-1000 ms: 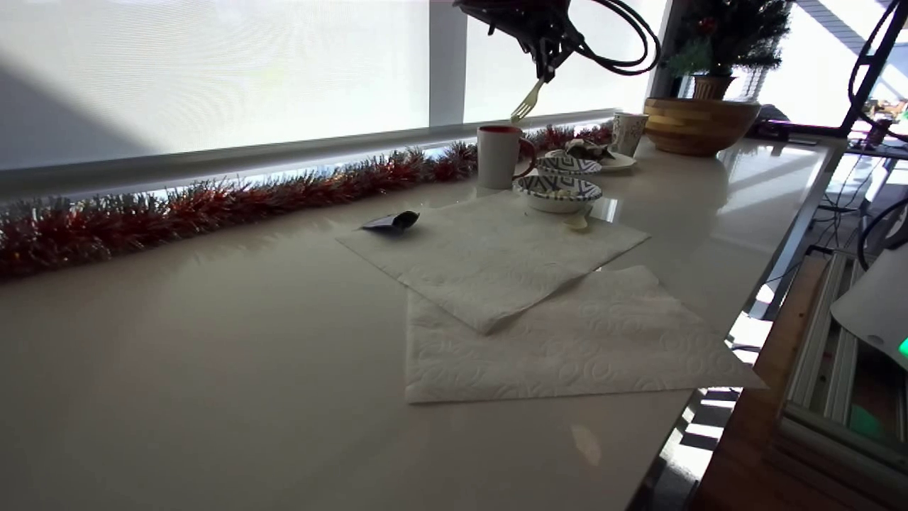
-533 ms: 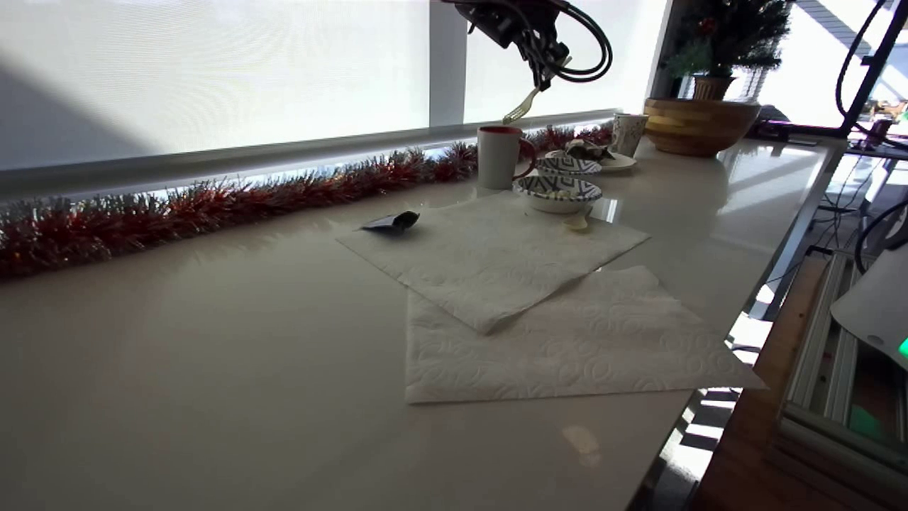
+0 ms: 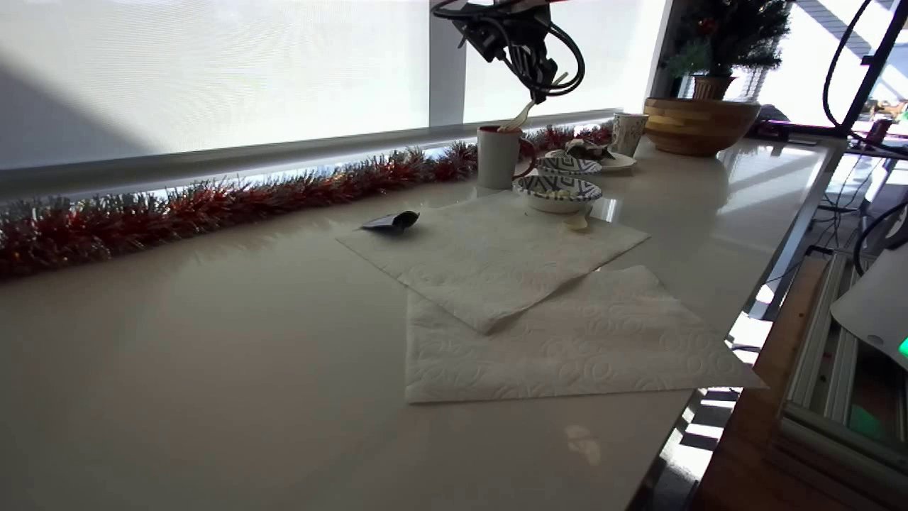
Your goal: Pick up one white object with the fork, and then put it in the mug
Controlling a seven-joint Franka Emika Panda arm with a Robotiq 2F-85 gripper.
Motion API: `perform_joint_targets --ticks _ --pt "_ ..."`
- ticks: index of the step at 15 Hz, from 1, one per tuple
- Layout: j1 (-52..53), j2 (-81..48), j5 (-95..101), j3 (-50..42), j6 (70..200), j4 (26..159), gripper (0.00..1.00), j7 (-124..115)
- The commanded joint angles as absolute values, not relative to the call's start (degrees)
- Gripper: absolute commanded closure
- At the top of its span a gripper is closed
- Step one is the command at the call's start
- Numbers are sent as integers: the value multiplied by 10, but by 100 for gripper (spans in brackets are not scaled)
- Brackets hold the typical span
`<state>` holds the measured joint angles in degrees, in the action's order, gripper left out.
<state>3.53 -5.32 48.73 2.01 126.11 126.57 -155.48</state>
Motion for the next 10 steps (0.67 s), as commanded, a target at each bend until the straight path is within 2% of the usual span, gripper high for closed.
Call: perform_joint_targets --ticks 1,10 --pt "35 -59 464 15 1236 1254 97 -1568" --pt "32 -54 438 9 1210 1253 97 -1559"
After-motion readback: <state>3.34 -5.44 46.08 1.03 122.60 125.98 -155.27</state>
